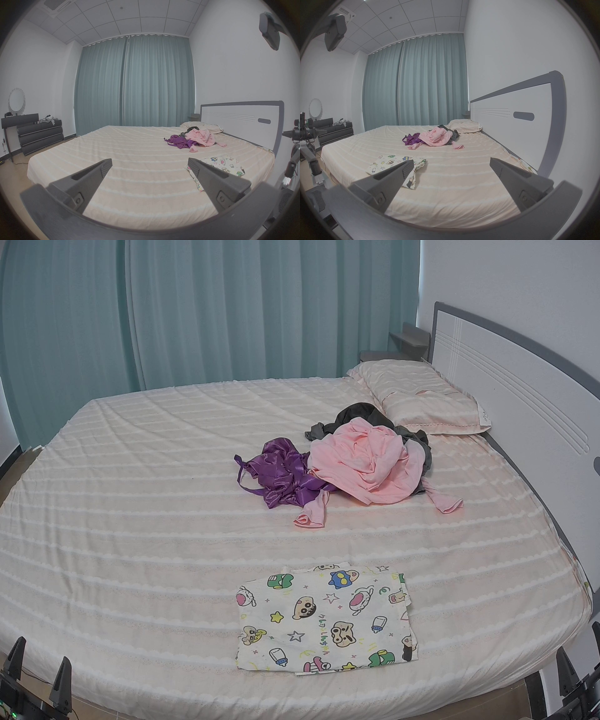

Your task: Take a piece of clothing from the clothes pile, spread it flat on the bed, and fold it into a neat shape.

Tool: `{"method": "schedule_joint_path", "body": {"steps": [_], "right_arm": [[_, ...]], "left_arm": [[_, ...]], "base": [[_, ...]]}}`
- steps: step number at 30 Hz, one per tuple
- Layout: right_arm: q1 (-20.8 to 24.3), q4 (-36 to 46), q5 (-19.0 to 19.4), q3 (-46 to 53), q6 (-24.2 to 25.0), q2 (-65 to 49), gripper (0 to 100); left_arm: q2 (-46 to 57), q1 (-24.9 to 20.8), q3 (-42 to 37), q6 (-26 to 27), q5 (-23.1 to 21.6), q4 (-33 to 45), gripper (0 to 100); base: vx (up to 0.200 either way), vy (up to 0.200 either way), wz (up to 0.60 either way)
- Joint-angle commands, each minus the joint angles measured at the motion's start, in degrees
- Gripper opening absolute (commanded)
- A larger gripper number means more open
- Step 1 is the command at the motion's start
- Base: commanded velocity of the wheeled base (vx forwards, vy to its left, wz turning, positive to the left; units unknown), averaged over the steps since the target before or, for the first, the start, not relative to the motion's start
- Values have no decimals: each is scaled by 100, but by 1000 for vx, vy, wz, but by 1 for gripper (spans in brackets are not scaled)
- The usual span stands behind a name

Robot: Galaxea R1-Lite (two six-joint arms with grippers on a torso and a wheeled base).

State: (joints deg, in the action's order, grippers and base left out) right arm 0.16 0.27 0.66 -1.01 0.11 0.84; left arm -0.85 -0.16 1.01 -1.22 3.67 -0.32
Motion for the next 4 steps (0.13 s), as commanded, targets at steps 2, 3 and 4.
{"method": "schedule_joint_path", "body": {"steps": [2, 3, 4], "right_arm": [[2, 8, 4, 101, -2, -84, 100], [2, 0, 4, 101, -2, -84, 100], [-7, 0, 4, 101, 7, -84, 100]], "left_arm": [[85, 7, -101, -1, 2, -3, 100], [85, -2, -101, -1, 2, -3, 100], [85, -2, -101, -1, 2, -3, 100]], "base": [[0, 0, 0], [0, 0, 0], [0, 0, 0]]}}
